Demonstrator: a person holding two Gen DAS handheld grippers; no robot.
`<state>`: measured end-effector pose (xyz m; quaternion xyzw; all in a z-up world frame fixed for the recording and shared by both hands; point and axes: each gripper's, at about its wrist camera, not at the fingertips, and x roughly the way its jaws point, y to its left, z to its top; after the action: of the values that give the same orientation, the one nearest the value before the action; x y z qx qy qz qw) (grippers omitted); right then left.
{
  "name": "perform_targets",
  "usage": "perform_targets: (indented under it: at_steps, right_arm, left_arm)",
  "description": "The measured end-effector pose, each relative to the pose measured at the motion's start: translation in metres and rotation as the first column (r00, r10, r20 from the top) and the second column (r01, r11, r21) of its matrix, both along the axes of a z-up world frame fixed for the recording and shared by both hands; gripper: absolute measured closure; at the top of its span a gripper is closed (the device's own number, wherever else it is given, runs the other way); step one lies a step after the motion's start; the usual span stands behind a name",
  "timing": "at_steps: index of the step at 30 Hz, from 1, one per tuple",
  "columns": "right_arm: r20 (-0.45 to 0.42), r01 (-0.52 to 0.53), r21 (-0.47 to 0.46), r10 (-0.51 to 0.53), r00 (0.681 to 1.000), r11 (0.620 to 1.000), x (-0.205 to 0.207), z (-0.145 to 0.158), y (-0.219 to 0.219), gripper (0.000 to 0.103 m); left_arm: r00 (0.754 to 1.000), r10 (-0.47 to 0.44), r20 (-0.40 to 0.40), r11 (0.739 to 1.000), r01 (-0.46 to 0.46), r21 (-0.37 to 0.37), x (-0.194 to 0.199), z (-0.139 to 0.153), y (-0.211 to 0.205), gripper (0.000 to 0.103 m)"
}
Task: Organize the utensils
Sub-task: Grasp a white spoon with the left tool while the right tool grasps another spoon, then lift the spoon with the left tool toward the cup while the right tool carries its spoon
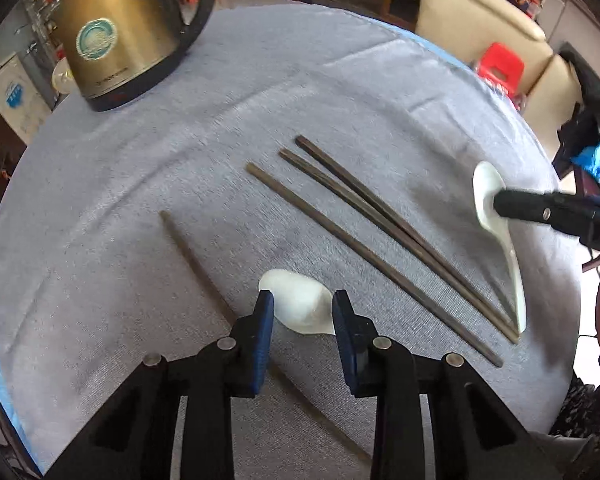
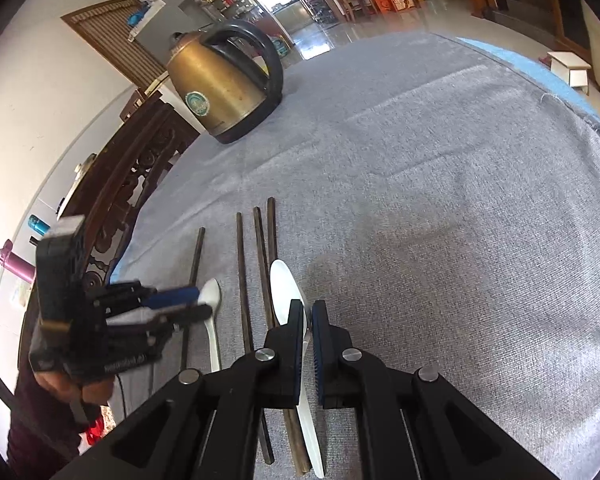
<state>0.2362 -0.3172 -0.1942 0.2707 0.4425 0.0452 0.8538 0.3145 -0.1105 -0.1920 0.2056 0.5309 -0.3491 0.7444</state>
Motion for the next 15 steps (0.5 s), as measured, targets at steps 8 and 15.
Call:
perform_targets:
  at_steps: [8, 15]
  right_arm:
    - [-0.050, -0.002, -0.112, -0.004, 0.999, 0.994, 0.015, -0.006, 0.002, 0.097]
    - [-0.151, -0.060, -0.139, 0.038, 0.988, 0.989, 0.038, -0.022, 0.008, 0.095]
  left_arm:
    - [0.996, 0.073, -0.058, 0.997, -0.074, -0.005, -0.002, -0.010, 0.004, 0.049]
    - [0.999, 0.039, -0.012, 0.999, -0.039, -0.023, -0.005, -0.009, -0.006, 0.069]
